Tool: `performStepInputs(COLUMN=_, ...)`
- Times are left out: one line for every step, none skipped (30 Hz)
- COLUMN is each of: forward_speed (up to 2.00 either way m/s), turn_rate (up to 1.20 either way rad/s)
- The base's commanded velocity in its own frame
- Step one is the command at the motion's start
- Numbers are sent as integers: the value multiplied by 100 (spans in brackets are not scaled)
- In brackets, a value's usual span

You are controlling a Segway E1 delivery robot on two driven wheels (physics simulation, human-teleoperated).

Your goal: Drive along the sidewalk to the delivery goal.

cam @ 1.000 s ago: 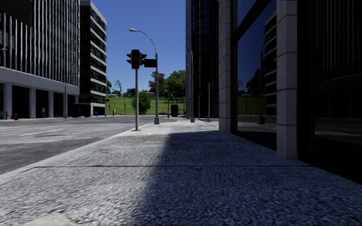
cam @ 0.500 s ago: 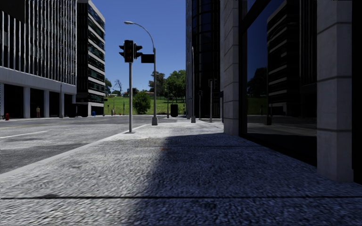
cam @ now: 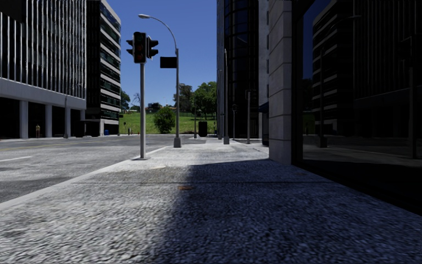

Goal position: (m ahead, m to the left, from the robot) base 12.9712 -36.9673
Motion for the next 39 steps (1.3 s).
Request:
performStepInputs(forward_speed=200, turn_rate=0)
performStepInputs(forward_speed=200, turn_rate=0)
performStepInputs(forward_speed=200, turn_rate=0)
performStepInputs(forward_speed=200, turn_rate=0)
performStepInputs(forward_speed=200, turn_rate=0)
performStepInputs(forward_speed=200, turn_rate=0)
performStepInputs(forward_speed=200, turn_rate=0)
performStepInputs(forward_speed=200, turn_rate=0)
performStepInputs(forward_speed=200, turn_rate=0)
performStepInputs(forward_speed=200, turn_rate=0)
performStepInputs(forward_speed=200, turn_rate=0)
performStepInputs(forward_speed=200, turn_rate=0)
performStepInputs(forward_speed=200, turn_rate=0)
performStepInputs(forward_speed=200, turn_rate=0)
performStepInputs(forward_speed=200, turn_rate=0)
performStepInputs(forward_speed=200, turn_rate=0)
performStepInputs(forward_speed=200, turn_rate=0)
performStepInputs(forward_speed=200, turn_rate=0)
performStepInputs(forward_speed=200, turn_rate=0)
performStepInputs(forward_speed=200, turn_rate=0)
performStepInputs(forward_speed=200, turn_rate=0)
performStepInputs(forward_speed=200, turn_rate=0)
performStepInputs(forward_speed=200, turn_rate=0)
performStepInputs(forward_speed=200, turn_rate=0)
performStepInputs(forward_speed=200, turn_rate=0)
performStepInputs(forward_speed=200, turn_rate=0)
performStepInputs(forward_speed=200, turn_rate=0)
performStepInputs(forward_speed=200, turn_rate=0)
performStepInputs(forward_speed=200, turn_rate=0)
performStepInputs(forward_speed=200, turn_rate=0)
performStepInputs(forward_speed=200, turn_rate=0)
performStepInputs(forward_speed=200, turn_rate=0)
performStepInputs(forward_speed=200, turn_rate=0)
performStepInputs(forward_speed=200, turn_rate=0)
performStepInputs(forward_speed=200, turn_rate=0)
performStepInputs(forward_speed=200, turn_rate=0)
performStepInputs(forward_speed=200, turn_rate=0)
performStepInputs(forward_speed=200, turn_rate=0)
performStepInputs(forward_speed=200, turn_rate=0)
